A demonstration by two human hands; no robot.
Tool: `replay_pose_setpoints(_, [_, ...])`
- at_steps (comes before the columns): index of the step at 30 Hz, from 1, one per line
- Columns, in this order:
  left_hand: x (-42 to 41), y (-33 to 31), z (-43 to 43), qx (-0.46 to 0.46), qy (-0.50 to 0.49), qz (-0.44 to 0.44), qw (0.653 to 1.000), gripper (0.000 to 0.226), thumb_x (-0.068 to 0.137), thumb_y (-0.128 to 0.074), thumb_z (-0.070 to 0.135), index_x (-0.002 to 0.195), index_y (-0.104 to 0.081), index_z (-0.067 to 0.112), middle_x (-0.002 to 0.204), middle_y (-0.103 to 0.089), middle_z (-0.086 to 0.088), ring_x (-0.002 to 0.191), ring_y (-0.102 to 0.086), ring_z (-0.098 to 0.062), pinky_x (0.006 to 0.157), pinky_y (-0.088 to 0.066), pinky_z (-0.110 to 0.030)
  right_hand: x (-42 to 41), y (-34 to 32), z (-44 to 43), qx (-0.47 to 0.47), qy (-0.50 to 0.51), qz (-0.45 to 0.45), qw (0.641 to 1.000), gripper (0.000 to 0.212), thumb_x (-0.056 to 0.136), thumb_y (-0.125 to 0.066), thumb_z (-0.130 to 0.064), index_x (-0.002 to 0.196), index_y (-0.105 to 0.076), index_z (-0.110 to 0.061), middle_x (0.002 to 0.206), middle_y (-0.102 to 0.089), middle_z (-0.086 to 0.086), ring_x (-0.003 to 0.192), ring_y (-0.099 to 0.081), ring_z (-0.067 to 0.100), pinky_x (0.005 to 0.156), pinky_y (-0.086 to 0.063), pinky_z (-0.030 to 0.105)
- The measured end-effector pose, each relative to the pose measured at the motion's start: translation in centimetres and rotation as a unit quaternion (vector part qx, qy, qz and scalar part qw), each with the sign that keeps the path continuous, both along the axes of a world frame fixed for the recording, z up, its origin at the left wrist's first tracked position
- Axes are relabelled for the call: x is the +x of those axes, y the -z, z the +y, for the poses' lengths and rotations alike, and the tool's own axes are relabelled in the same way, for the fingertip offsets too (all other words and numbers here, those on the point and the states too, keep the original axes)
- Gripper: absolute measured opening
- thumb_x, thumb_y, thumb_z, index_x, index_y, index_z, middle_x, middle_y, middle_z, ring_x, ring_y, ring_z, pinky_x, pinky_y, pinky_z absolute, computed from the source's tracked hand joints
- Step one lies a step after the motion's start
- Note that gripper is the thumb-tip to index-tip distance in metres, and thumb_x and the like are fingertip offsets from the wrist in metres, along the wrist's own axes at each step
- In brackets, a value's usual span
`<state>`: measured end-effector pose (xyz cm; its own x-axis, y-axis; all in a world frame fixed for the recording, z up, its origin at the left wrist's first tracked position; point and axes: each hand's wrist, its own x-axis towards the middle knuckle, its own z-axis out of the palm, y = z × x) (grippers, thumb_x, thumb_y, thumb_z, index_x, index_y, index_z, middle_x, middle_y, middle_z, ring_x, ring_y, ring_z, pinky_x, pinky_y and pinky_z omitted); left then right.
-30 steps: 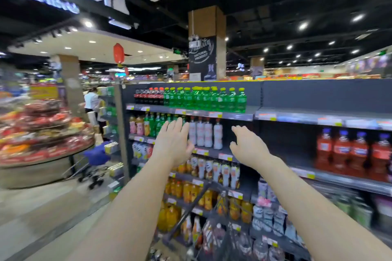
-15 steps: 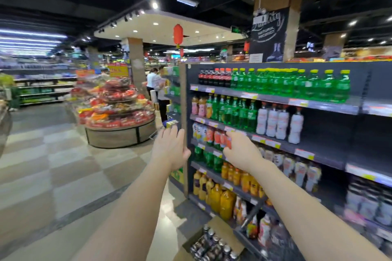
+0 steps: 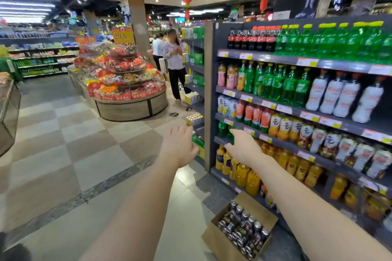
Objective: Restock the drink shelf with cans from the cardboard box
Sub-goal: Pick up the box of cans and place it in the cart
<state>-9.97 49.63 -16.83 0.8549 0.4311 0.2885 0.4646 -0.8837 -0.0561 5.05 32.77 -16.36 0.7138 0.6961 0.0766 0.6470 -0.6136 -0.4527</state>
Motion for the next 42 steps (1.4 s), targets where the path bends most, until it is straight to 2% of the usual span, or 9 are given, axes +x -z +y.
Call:
replay_pose_setpoints(5, [2.5,5.7,4.8,-0.044,-0.005,0.038,0.998,0.057,0.094,-0.04,0.045,0.142,-0.045,0.015,0.141,-0.053,-0.009,0.127,-0.051,-0.032,0.108,-0.039,-0.043,3.5,6.3,4.7,-0.033,0.016,0.043,0.998,0.058,0.099,-0.05,-0.024,0.154,-0.036,-0.018,0.152,-0.047,0.007,0.125,-0.056,0.028,0.091,-0.055,0.041])
replay_pose_setpoints(8, [5.0,8.9,7.7,-0.073,0.002,0.064,0.995,0.057,0.094,-0.043,0.045,0.143,-0.045,0.015,0.144,-0.051,-0.009,0.13,-0.049,-0.031,0.11,-0.039,-0.044,6.4,10.3,7.1,-0.04,0.037,0.072,0.996,0.023,0.094,-0.054,-0.024,0.117,-0.049,-0.026,0.101,-0.065,0.005,0.079,-0.062,0.025,0.056,-0.047,0.034])
replay_pose_setpoints(11, [8.6,11.6,10.6,-0.092,0.0,0.092,0.991,0.064,0.097,-0.043,0.046,0.152,-0.039,0.015,0.151,-0.047,-0.009,0.136,-0.046,-0.032,0.115,-0.036,-0.045,9.7,14.1,9.6,-0.059,0.046,0.079,0.994,0.012,0.092,-0.056,-0.024,0.091,-0.044,-0.023,0.073,-0.043,-0.003,0.063,-0.044,0.02,0.049,-0.032,0.03])
replay_pose_setpoints(14, [13.2,14.4,13.4,-0.108,0.005,0.12,0.987,0.063,0.099,-0.043,0.047,0.153,-0.038,0.014,0.153,-0.045,-0.01,0.137,-0.046,-0.033,0.115,-0.035,-0.045,13.4,16.6,12.0,-0.078,0.046,0.06,0.994,0.007,0.094,-0.055,-0.022,0.097,-0.05,-0.019,0.091,-0.051,0.002,0.083,-0.053,0.027,0.057,-0.035,0.033])
replay_pose_setpoints(18, [19.6,18.2,16.4,-0.125,0.011,0.159,0.979,0.055,0.1,-0.044,0.046,0.145,-0.045,0.015,0.148,-0.05,-0.009,0.132,-0.05,-0.033,0.11,-0.036,-0.043,19.0,20.7,14.8,-0.095,0.065,0.063,0.991,0.035,0.095,-0.056,-0.022,0.13,-0.054,-0.014,0.132,-0.058,0.008,0.116,-0.059,0.031,0.086,-0.049,0.038])
replay_pose_setpoints(24, [27.4,23.0,18.4,-0.159,0.053,0.208,0.963,0.056,0.099,-0.046,0.045,0.146,-0.044,0.013,0.147,-0.049,-0.01,0.131,-0.049,-0.034,0.111,-0.037,-0.042,25.5,26.0,16.3,-0.128,0.103,0.119,0.979,0.035,0.095,-0.057,-0.026,0.127,-0.055,-0.013,0.132,-0.057,0.011,0.115,-0.059,0.034,0.086,-0.048,0.039])
replay_pose_setpoints(34, [40.4,33.7,20.7,-0.183,0.116,0.298,0.93,0.054,0.099,-0.045,0.047,0.14,-0.045,0.012,0.141,-0.052,-0.014,0.127,-0.051,-0.037,0.107,-0.041,-0.046,33.1,36.5,15.6,-0.163,0.203,0.233,0.937,0.062,0.098,-0.056,-0.036,0.154,-0.036,-0.016,0.152,-0.045,0.008,0.133,-0.05,0.033,0.103,-0.048,0.045])
replay_pose_setpoints(39, [46.1,41.3,20.3,-0.213,0.145,0.34,0.904,0.057,0.103,-0.044,0.045,0.148,-0.04,0.011,0.151,-0.045,-0.016,0.135,-0.046,-0.038,0.111,-0.038,-0.046,35.3,44.2,12.7,-0.201,0.3,0.293,0.885,0.044,0.089,-0.056,-0.04,0.126,-0.064,-0.016,0.121,-0.068,0.012,0.109,-0.065,0.035,0.086,-0.056,0.039])
replay_pose_setpoints(42, [48.0,45.9,19.2,-0.243,0.151,0.354,0.89,0.059,0.104,-0.043,0.042,0.152,-0.036,0.009,0.154,-0.041,-0.017,0.138,-0.043,-0.039,0.113,-0.036,-0.045,35.6,49.1,10.5,-0.205,0.344,0.309,0.863,0.044,0.089,-0.055,-0.036,0.127,-0.063,-0.015,0.12,-0.069,0.016,0.109,-0.066,0.036,0.089,-0.057,0.043])
